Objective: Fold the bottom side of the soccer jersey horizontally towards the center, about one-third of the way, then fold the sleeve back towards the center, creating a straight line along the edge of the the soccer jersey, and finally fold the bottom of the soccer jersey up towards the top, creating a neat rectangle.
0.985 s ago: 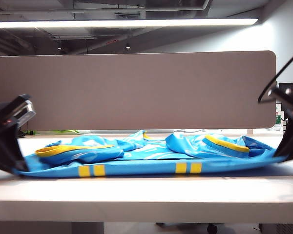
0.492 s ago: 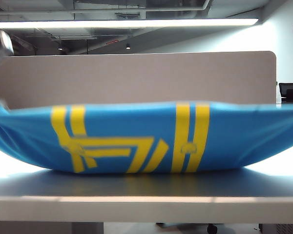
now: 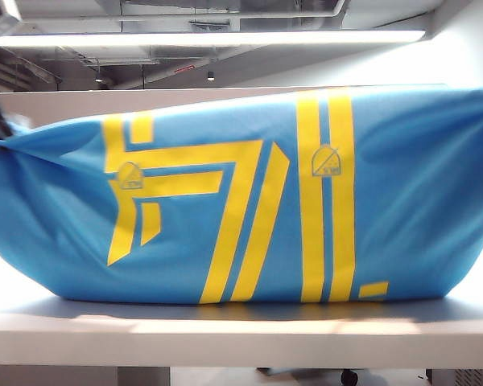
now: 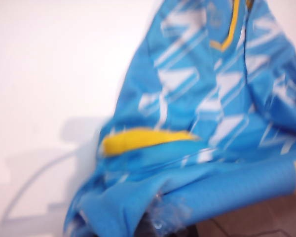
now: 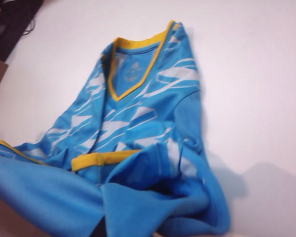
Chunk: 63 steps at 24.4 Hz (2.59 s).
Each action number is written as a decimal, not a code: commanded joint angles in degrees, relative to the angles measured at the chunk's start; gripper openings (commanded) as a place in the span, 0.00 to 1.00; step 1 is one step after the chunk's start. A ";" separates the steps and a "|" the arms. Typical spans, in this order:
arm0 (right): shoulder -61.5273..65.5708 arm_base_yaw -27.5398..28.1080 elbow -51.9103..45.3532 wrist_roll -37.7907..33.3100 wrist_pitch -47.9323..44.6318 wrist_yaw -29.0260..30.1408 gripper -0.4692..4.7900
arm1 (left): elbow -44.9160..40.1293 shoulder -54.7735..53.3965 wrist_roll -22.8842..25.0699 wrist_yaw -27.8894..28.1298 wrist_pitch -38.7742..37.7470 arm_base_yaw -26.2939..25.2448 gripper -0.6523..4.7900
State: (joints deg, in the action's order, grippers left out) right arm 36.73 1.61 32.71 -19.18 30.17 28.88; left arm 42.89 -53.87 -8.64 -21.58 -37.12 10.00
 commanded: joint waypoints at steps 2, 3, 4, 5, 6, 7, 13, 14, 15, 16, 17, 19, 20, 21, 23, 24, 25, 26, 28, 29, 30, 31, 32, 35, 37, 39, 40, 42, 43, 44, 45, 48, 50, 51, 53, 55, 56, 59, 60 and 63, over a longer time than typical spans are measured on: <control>13.64 0.07 2.75 -0.57 -13.70 -0.66 0.08 | 5.09 -10.88 0.59 -1.57 12.33 -0.15 0.11; 17.38 0.04 4.17 -0.55 -15.67 -0.63 0.08 | 7.30 -14.01 1.11 -1.57 13.57 -0.15 0.11; 20.70 0.00 5.53 -0.52 -17.31 -0.44 0.08 | 9.38 -16.70 1.44 -1.57 14.23 -0.15 0.11; 23.89 0.00 7.06 -0.52 -18.58 -0.26 0.08 | 11.63 -19.50 1.73 -1.60 14.73 -0.15 0.11; 27.87 0.00 9.14 -0.48 -19.93 -0.26 0.08 | 14.51 -22.99 2.45 -1.84 15.23 -0.13 0.11; 30.99 0.00 10.82 -0.46 -20.96 -0.28 0.08 | 16.92 -25.75 3.04 -2.01 15.19 -0.13 0.11; 50.29 0.00 23.28 -0.28 -24.81 -0.26 0.08 | 30.73 -42.14 5.25 -1.46 16.96 -0.15 0.11; 52.72 -0.02 25.22 -0.28 -24.90 -0.26 0.08 | 32.50 -44.26 5.27 -1.51 17.16 -0.15 0.11; 56.08 -0.17 27.91 -0.28 -25.00 -0.11 0.08 | 34.71 -47.23 5.29 -1.22 17.66 -0.15 0.11; 58.60 -0.20 30.05 -0.26 -24.98 -0.04 0.08 | 36.41 -49.33 5.29 -1.16 17.73 -0.15 0.11; 60.96 -0.22 32.02 -0.28 -24.90 -0.02 0.08 | 37.83 -51.25 5.44 -1.14 17.86 -0.15 0.11; 65.51 -0.17 35.95 -0.02 -24.96 0.00 0.08 | 40.50 -55.36 5.66 -1.03 18.82 -0.13 0.11; 67.17 -0.17 37.42 0.28 -25.14 0.07 0.10 | 41.42 -56.98 5.66 -0.57 19.67 -0.15 0.11; 68.96 -0.13 38.95 0.87 -25.66 0.79 0.20 | 42.21 -58.58 5.70 -0.09 20.70 -0.20 0.12; 71.80 0.96 41.92 0.92 -27.45 3.85 0.60 | 42.95 -60.63 5.97 0.00 23.58 -1.07 0.39; 71.73 1.62 42.95 0.90 -27.36 4.42 0.67 | 42.99 -60.59 6.38 0.35 23.96 -2.10 0.51; 71.34 2.34 43.41 0.79 -27.06 5.64 0.67 | 43.06 -60.30 6.38 0.22 23.91 -2.82 0.52; 71.01 2.91 43.76 0.72 -26.86 6.51 0.67 | 43.04 -59.91 6.38 -0.42 23.65 -3.21 0.52; 68.72 4.46 43.82 0.76 -24.79 9.57 0.67 | 43.04 -57.83 6.27 -3.17 21.11 -5.27 0.52; 67.78 4.79 43.82 0.92 -23.34 10.19 0.66 | 43.04 -57.02 6.29 -3.65 20.02 -5.75 0.51; 66.64 5.09 43.76 1.64 -21.38 11.02 0.64 | 43.01 -55.80 6.32 -4.15 18.49 -6.25 0.51; 65.20 5.57 43.54 2.91 -19.37 12.02 0.61 | 43.01 -54.45 6.47 -4.24 17.11 -6.84 0.51; 64.06 5.92 43.32 3.98 -17.92 12.44 0.58 | 43.01 -53.22 6.67 -4.26 15.85 -7.17 0.50; 58.47 6.03 40.96 7.04 -14.29 12.66 0.39 | 42.93 -48.39 8.13 -4.74 11.23 -8.33 0.44; 53.68 6.05 38.29 8.28 -13.44 12.61 0.24 | 42.38 -44.52 9.75 -5.75 8.61 -9.01 0.38; 48.94 6.05 35.32 8.94 -13.57 12.55 0.13 | 41.18 -40.17 10.58 -7.41 6.64 -9.40 0.38; 45.33 6.05 33.05 9.07 -13.75 12.20 0.08 | 40.33 -37.94 10.91 -7.91 5.88 -9.49 0.37; 36.00 6.03 27.36 9.18 -14.10 9.84 0.08 | 36.35 -30.91 12.46 -8.39 4.55 -9.55 0.18; 31.65 6.03 24.98 9.25 -14.14 8.39 0.08 | 33.77 -27.34 13.16 -8.41 4.31 -9.53 0.10; 26.71 6.05 22.40 10.03 -14.05 6.69 0.08 | 30.32 -23.06 13.14 -8.26 4.37 -9.42 0.11; 22.25 6.08 20.20 11.10 -14.03 5.22 0.08 | 26.93 -19.02 13.14 -8.22 4.44 -9.33 0.11; 9.70 6.05 13.62 13.90 -13.88 0.37 0.08 | 15.12 -6.23 12.59 -6.19 5.57 -9.31 0.11; 3.58 6.05 9.33 15.06 -13.51 -1.29 0.08 | 7.28 1.66 10.47 -3.98 8.70 -9.31 0.11; -0.07 6.05 6.29 15.04 -13.44 -1.92 0.08 | 2.38 6.56 7.98 -3.67 11.50 -9.33 0.11; -3.54 6.03 3.26 15.02 -13.44 -2.01 0.08 | -2.84 12.09 5.29 -3.72 14.14 -9.31 0.11; -7.63 6.03 -0.37 15.02 -13.29 -2.03 0.08 | -7.65 17.57 3.13 -3.69 16.22 -9.29 0.11; -9.31 6.03 -1.79 15.02 -13.33 -2.01 0.08 | -10.12 20.70 2.10 -3.65 17.16 -9.29 0.11; -20.02 6.01 -8.76 14.80 -13.25 -2.45 0.08 | -18.18 34.60 0.57 0.46 17.55 -9.31 0.11; -22.71 5.97 -10.21 14.67 -13.29 -2.47 0.08 | -20.04 38.91 0.11 1.84 17.59 -9.31 0.11; -32.96 5.97 -15.30 14.21 -12.96 -6.97 0.08 | -25.33 52.54 -2.73 5.73 17.97 -9.31 0.11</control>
State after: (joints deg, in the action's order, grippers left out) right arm 5.45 7.62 18.11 -4.54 17.63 23.79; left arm 18.70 -4.25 -10.04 -17.61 -19.66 0.71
